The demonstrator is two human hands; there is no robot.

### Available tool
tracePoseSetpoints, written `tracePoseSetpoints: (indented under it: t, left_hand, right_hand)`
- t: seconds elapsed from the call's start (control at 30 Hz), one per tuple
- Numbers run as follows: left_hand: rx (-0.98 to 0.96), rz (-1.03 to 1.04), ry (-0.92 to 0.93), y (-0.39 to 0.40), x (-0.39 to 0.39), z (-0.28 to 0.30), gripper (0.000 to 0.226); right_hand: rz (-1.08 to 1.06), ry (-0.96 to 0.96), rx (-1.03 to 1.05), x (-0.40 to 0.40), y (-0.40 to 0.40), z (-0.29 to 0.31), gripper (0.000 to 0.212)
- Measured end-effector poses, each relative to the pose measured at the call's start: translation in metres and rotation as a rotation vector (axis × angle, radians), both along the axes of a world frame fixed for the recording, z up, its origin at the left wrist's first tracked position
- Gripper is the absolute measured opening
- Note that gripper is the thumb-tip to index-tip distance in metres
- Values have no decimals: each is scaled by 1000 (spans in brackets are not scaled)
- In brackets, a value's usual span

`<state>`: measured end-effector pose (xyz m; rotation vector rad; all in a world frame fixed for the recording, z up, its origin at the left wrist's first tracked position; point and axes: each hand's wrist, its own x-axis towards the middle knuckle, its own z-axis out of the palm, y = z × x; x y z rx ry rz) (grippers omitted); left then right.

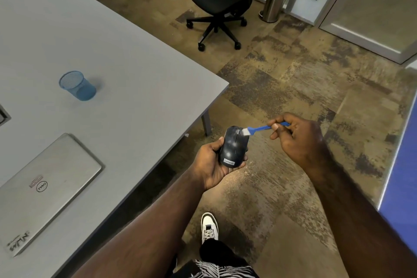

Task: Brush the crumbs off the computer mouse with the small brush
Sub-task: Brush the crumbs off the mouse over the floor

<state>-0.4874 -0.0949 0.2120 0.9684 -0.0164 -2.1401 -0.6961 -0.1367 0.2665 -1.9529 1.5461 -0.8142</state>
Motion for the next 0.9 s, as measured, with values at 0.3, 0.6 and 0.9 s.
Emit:
tracePoseSetpoints:
  t: [0.3,0.6,0.9]
  left_hand:
    - [1,27,57,-3,1,2,59]
    - [2,48,46,-3,0,4,57]
    - [-16,2,37,0,0,4,58]
  right_hand:
    - [24,-47,-20,4,5,-1,27]
    - [135,-25,-4,11,19,0,20]
    - [1,4,-52,10,17,2,19]
